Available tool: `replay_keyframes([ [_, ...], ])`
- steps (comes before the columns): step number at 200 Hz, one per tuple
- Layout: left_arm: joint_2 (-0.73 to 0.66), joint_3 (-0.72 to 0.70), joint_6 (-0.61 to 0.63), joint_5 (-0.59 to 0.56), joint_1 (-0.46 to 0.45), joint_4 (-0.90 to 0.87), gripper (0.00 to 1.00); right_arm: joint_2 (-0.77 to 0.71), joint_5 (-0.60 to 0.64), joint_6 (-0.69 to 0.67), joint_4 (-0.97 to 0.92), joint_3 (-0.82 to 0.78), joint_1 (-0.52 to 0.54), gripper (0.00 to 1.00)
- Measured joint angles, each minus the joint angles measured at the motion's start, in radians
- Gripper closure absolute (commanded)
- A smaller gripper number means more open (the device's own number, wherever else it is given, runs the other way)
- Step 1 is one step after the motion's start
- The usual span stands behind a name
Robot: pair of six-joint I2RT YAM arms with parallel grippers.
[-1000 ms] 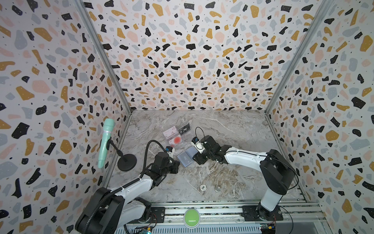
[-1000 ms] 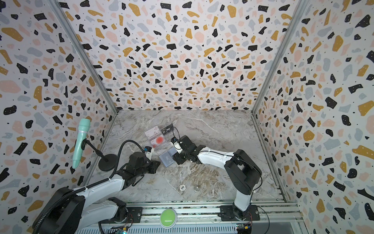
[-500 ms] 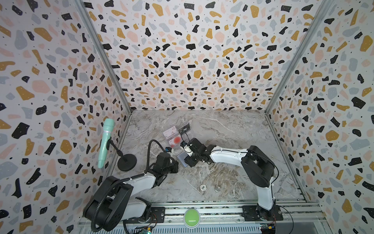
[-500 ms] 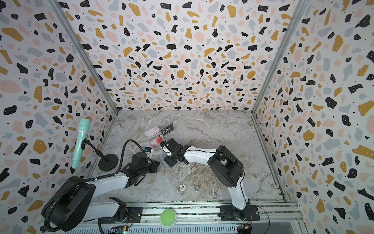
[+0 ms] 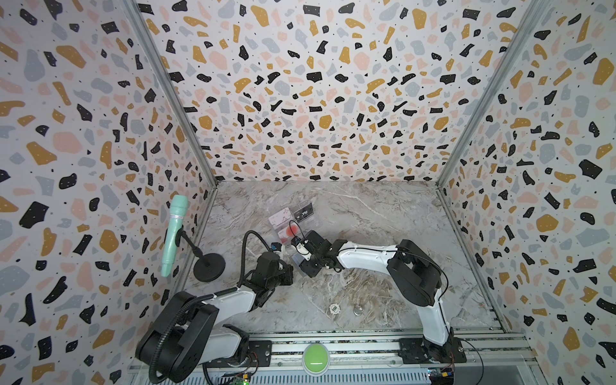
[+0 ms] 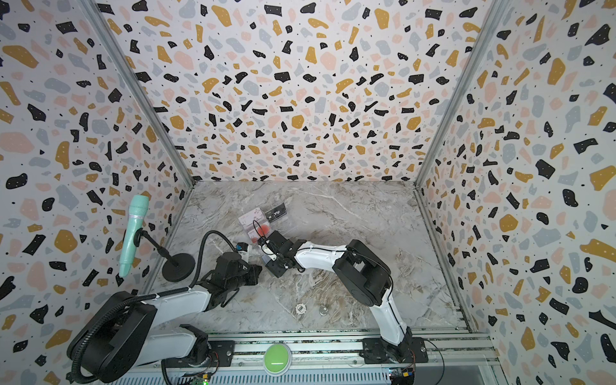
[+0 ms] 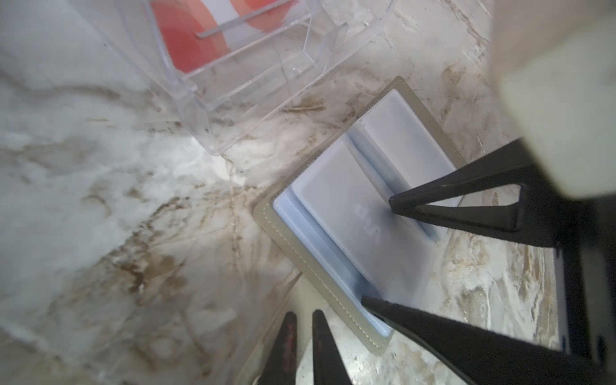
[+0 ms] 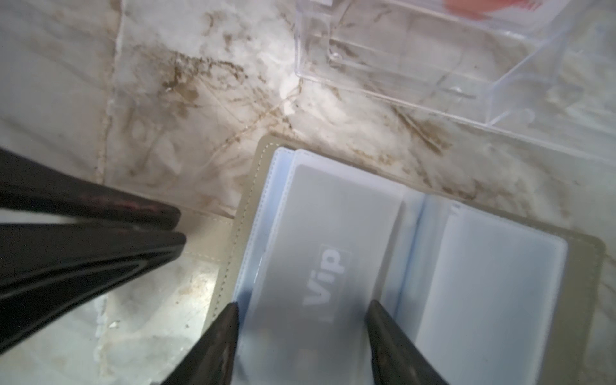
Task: Take the credit cards out of the card holder
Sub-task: Flip over the card slot in the card holder.
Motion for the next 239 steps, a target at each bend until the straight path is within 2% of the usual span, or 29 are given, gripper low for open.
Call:
replay_keyframes([
  [41, 0.003, 0.0, -0.009, -0.007, 0.0, 0.004, 0.86, 0.0, 0.012, 0.0, -0.005, 0.0, 0.0, 0.46],
  [67, 0.018, 0.0, -0.018, -0.008, 0.0, 0.008, 0.87, 0.0, 0.005, -0.001, -0.004, 0.0, 0.0, 0.41],
  [127, 0.041, 0.0, -0.02, -0.008, 0.0, 0.024, 0.87, -0.002, -0.089, -0.003, 0.005, -0.004, -0.031, 0.41],
  [171, 0.044, 0.0, -0.022, -0.008, 0.0, 0.029, 0.87, -0.02, -0.114, -0.005, 0.008, -0.027, -0.056, 0.35],
  [239, 0.047, 0.0, -0.022, -0.008, 0.0, 0.029, 0.87, -0.02, -0.12, -0.016, 0.009, -0.034, -0.059, 0.37],
])
